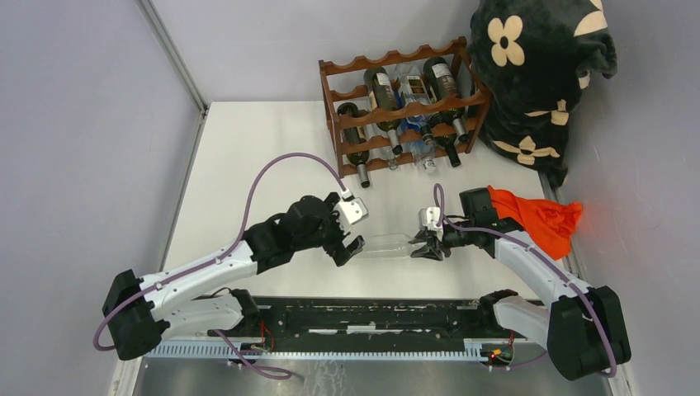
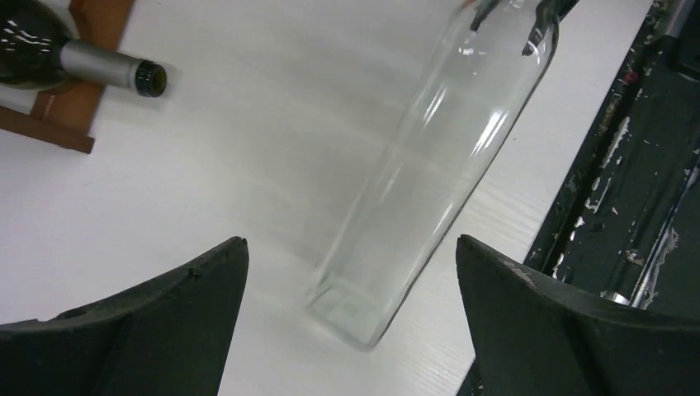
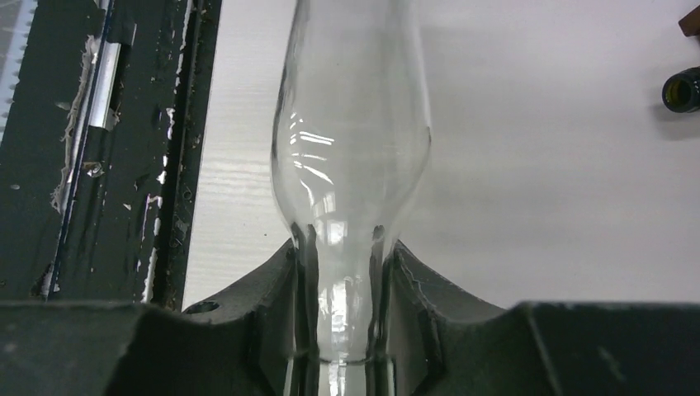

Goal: Put the wine bottle on the wine rack
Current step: Pick up the wine bottle from the center of the board.

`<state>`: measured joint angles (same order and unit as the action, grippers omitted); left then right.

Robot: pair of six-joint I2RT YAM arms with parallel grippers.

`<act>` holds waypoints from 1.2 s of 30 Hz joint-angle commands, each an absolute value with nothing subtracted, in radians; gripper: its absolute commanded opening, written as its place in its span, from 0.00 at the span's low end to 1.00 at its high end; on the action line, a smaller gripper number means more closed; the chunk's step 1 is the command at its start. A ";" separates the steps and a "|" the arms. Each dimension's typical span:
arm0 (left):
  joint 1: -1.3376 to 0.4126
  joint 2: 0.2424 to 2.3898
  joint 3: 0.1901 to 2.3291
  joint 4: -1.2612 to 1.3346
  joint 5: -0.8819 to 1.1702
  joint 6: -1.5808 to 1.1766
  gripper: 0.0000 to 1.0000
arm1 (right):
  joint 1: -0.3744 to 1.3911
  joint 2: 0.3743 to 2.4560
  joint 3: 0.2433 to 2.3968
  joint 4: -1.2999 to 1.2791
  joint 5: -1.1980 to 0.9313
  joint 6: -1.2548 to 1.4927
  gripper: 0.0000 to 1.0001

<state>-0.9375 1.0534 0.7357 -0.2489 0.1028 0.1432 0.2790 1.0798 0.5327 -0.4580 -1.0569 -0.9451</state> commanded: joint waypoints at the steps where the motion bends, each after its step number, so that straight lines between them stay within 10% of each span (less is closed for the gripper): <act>1: -0.936 0.976 0.772 -0.222 0.010 0.107 1.00 | 0.271 1.065 0.571 -0.406 -1.115 -0.881 0.00; 36: -0.984 0.971 0.526 0.170 0.153 0.177 1.00 | 0.289 1.111 0.531 -0.423 -1.029 -0.997 0.00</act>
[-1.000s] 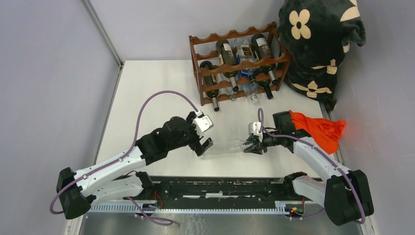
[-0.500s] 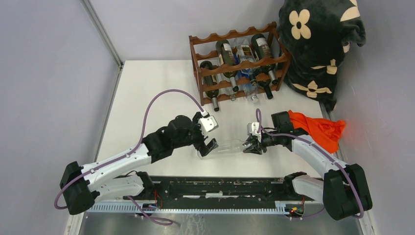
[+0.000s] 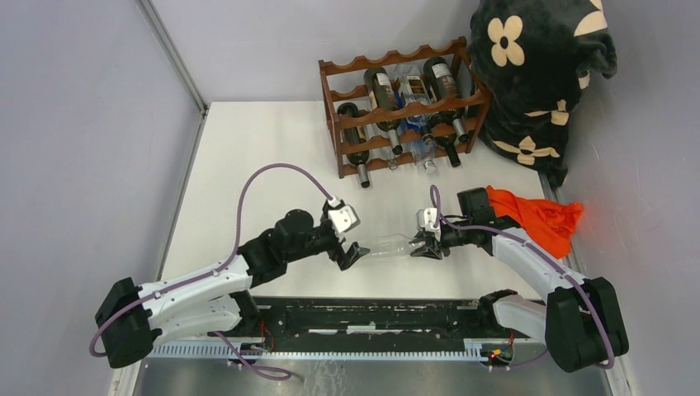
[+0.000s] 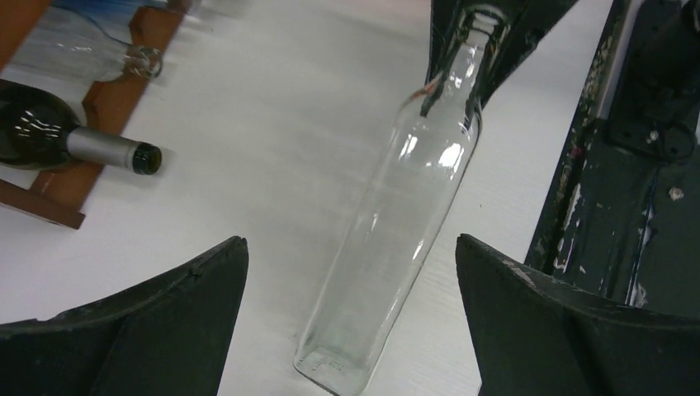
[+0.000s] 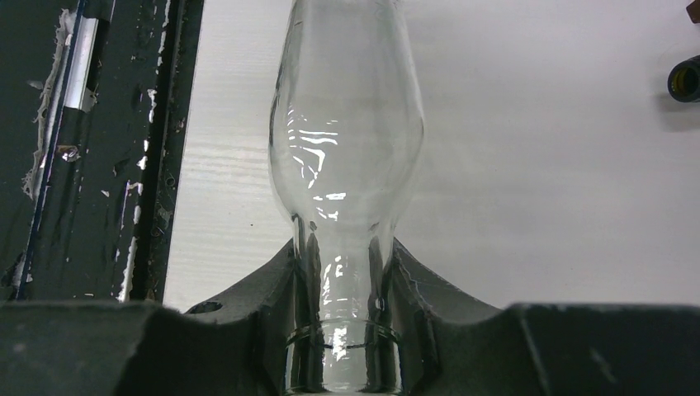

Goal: Put the wine bottle on the wine rack
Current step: Pick up the wine bottle from the center of the board.

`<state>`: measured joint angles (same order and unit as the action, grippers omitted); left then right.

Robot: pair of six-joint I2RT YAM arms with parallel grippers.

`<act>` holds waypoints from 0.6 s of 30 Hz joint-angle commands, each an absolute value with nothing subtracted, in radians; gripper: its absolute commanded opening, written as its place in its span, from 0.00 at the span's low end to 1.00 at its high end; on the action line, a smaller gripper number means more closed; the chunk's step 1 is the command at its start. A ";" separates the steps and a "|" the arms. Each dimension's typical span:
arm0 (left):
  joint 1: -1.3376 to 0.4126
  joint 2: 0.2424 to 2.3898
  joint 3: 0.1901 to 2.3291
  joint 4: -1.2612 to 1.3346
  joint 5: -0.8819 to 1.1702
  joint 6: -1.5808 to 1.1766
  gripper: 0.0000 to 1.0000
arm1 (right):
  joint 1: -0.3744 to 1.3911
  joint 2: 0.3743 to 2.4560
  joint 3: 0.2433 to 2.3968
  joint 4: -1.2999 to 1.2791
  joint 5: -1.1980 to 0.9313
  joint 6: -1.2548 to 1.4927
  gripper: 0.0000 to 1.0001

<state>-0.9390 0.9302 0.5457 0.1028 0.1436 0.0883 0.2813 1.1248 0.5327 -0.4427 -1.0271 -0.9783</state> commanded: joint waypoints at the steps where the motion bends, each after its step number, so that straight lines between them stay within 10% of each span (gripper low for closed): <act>1: -1.006 0.988 0.523 0.185 0.124 0.193 1.00 | 0.290 1.112 0.531 -0.423 -1.028 -0.997 0.00; 18: -1.106 1.229 0.508 0.456 0.036 0.291 1.00 | 0.296 1.130 0.538 -0.446 -1.027 -1.028 0.00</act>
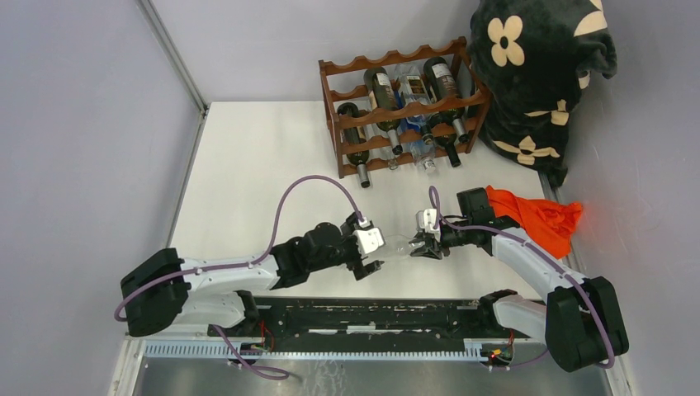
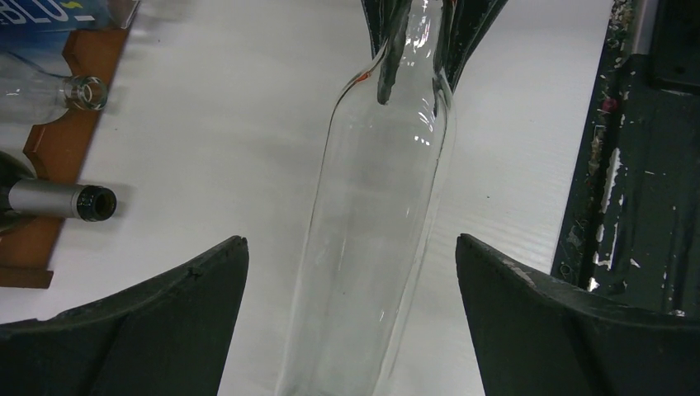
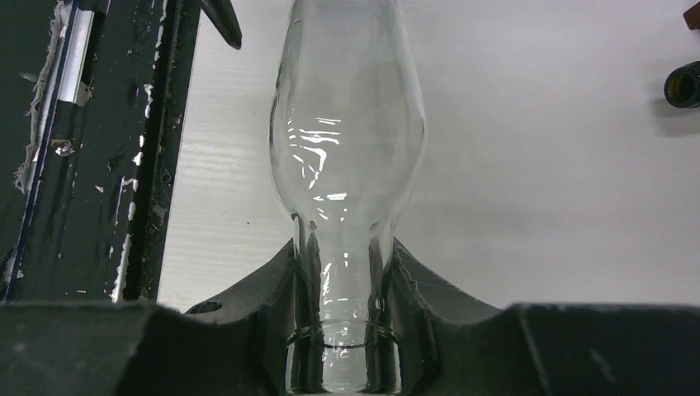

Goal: Put the wine bottle on the wine rack
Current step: Pick up the wine bottle from the center of the board.

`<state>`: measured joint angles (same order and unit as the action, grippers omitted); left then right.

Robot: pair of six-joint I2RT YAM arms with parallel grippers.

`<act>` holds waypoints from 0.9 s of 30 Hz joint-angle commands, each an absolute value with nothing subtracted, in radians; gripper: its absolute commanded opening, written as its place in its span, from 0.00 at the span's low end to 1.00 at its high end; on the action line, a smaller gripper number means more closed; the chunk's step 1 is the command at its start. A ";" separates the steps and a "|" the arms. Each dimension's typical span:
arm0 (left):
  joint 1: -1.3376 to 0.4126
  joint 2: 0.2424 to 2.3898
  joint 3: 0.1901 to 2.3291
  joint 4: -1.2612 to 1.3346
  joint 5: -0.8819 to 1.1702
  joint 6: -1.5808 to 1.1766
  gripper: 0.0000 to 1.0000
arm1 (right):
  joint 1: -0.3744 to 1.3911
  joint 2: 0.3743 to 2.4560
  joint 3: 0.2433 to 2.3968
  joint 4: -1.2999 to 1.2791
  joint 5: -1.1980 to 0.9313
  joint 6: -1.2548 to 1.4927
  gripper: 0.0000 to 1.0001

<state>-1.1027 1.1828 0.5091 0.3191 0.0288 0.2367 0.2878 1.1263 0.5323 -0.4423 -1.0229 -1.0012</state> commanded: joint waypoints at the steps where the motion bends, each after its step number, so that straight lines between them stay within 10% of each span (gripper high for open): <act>1: -1.105 1.246 0.512 0.467 0.036 0.290 1.00 | 0.296 1.131 0.540 -0.448 -1.028 -1.030 0.00; 10: -1.092 1.364 0.579 0.436 0.056 0.338 0.89 | 0.298 1.126 0.537 -0.449 -1.028 -1.038 0.00; 18: -1.005 1.393 0.617 0.299 0.235 0.341 0.22 | 0.303 1.132 0.532 -0.477 -1.037 -1.086 0.04; 20: -0.992 1.407 0.637 0.265 0.268 0.348 0.03 | 0.309 1.139 0.532 -0.494 -1.037 -1.109 0.12; 27: -0.977 1.425 0.666 0.235 0.316 0.361 0.02 | 0.325 1.170 0.536 -0.496 -1.037 -1.101 0.55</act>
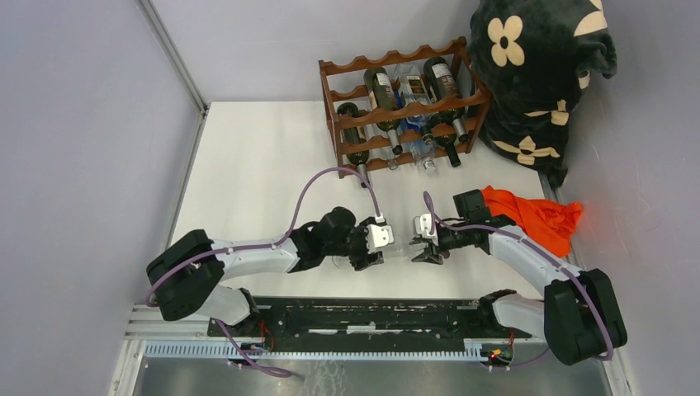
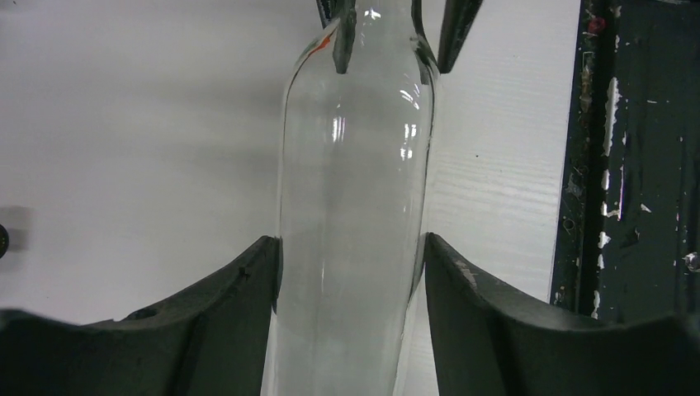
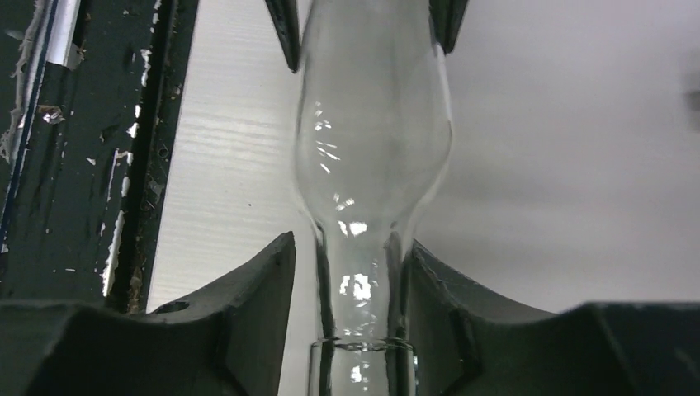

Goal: Put the wine bottle on the wine rack
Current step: Pick up the wine bottle from the center of the board.

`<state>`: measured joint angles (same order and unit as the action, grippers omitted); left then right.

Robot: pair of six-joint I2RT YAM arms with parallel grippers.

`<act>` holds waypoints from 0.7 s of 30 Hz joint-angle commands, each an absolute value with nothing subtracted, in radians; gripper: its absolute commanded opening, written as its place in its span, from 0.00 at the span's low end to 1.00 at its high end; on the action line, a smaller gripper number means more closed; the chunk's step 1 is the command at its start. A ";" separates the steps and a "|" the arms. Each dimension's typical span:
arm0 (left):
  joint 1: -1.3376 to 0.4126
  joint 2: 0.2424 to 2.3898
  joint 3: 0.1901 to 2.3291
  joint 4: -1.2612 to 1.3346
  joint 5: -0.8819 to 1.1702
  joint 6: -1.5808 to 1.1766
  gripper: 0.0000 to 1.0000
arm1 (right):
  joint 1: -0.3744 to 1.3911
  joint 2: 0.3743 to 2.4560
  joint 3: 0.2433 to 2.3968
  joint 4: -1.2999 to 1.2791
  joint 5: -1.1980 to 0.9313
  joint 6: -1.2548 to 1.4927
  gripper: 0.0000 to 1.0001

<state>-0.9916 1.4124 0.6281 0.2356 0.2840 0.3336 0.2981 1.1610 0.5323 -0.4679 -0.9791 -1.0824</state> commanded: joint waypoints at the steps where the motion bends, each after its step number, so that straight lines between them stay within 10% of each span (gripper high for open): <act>1: -0.977 1.426 0.668 0.236 0.318 0.362 0.02 | 0.327 1.175 0.536 -0.491 -1.040 -1.093 0.62; 10: -0.977 1.429 0.674 0.251 0.336 0.357 0.02 | 0.338 1.200 0.511 -0.319 -1.068 -0.859 0.86; 21: -0.977 1.416 0.681 0.240 0.345 0.364 0.02 | 0.365 1.271 0.549 -0.283 -0.929 -0.823 0.72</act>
